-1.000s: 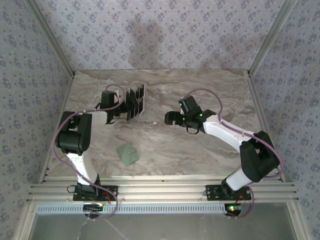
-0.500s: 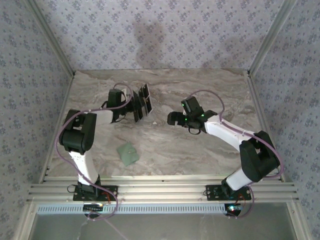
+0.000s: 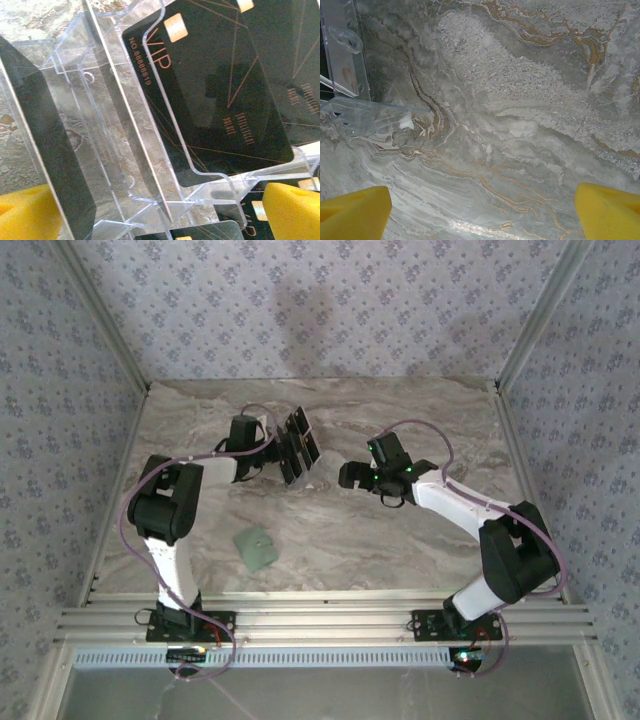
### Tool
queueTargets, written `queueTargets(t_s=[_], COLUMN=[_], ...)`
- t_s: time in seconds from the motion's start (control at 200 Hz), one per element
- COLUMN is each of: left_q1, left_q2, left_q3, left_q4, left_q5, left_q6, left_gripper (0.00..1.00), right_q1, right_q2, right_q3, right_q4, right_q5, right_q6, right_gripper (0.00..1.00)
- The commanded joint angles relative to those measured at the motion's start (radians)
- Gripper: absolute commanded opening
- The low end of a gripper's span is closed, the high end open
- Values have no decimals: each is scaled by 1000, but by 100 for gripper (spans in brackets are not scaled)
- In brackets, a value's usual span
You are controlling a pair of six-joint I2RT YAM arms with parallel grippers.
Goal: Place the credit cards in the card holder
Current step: Move the storage box to the top-center of the table.
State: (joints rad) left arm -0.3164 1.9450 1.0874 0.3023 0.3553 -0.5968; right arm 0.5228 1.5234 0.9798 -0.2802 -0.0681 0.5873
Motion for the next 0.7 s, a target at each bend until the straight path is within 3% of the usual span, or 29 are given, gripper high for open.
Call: queueTargets(t_s=[0.0, 0.39, 0.695], left_q1=[-4, 8, 118], left_q2=[-49, -137, -70], left_q3=[-15, -38, 97], left_q4=[-40, -27, -51], left_q5=[-56, -88, -44], left_q6=[-12, -32, -106], left_gripper=[100, 100, 100], right_q1=[-6, -4, -4], right_q2=[-6, 16, 99], right_q3=[24, 54, 172], right_q4=[0, 3, 8], right_q5=[-13, -34, -78], right_q6=[0, -1, -20], right_gripper=[96, 96, 96])
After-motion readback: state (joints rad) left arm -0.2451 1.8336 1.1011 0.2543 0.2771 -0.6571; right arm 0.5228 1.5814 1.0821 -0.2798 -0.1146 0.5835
